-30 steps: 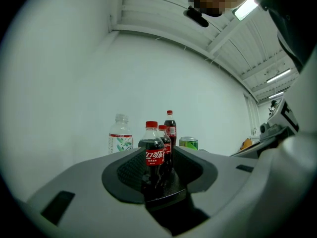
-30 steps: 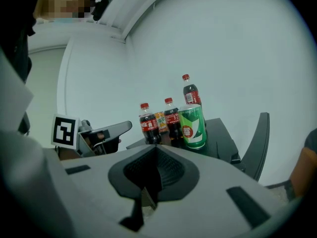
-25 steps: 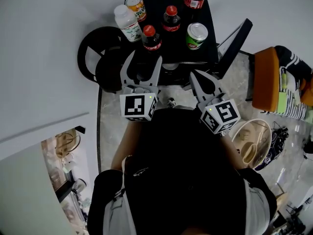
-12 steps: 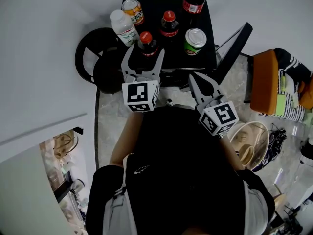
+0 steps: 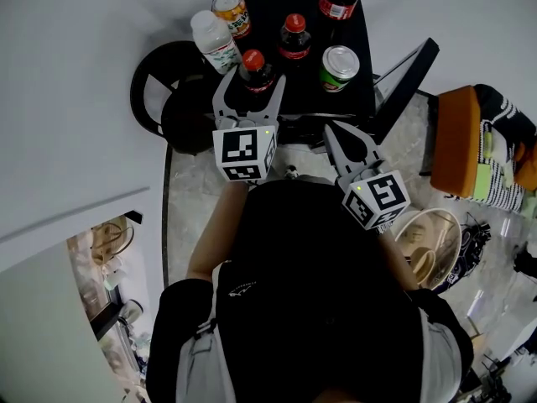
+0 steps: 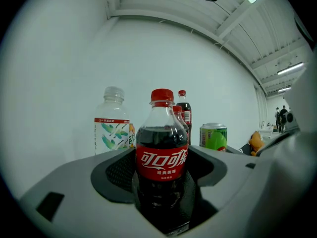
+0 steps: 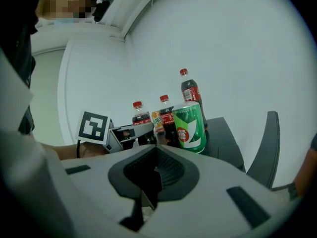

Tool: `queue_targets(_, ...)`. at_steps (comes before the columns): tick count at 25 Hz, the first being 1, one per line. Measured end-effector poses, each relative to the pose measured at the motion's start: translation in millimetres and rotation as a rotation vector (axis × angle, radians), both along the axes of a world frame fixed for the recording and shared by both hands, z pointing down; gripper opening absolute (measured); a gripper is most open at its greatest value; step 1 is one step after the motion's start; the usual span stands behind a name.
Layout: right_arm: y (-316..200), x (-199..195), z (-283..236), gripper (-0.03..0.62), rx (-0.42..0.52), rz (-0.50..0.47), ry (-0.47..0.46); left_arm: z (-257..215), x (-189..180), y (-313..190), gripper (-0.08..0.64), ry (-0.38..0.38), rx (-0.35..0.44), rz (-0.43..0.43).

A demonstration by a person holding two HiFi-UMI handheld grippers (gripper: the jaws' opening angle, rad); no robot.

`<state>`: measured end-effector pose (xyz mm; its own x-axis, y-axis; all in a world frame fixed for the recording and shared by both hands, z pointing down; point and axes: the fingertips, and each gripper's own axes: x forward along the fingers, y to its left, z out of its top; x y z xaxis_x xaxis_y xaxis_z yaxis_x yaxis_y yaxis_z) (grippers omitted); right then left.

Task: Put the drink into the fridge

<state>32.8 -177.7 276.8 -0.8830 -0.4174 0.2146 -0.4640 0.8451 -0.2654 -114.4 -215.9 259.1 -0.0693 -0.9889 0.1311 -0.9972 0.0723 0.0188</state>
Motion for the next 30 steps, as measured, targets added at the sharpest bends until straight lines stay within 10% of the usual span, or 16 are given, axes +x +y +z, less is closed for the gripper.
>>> queue_targets(21,17,8,10,0.014,-0.027,0.037,-0.001,-11,-4,18,0.316,0.03,0.015,0.037)
queue_targets(30,44,-11,19,0.014,-0.053,0.059,0.034,-17,10,69,0.315,0.065,0.022,0.19)
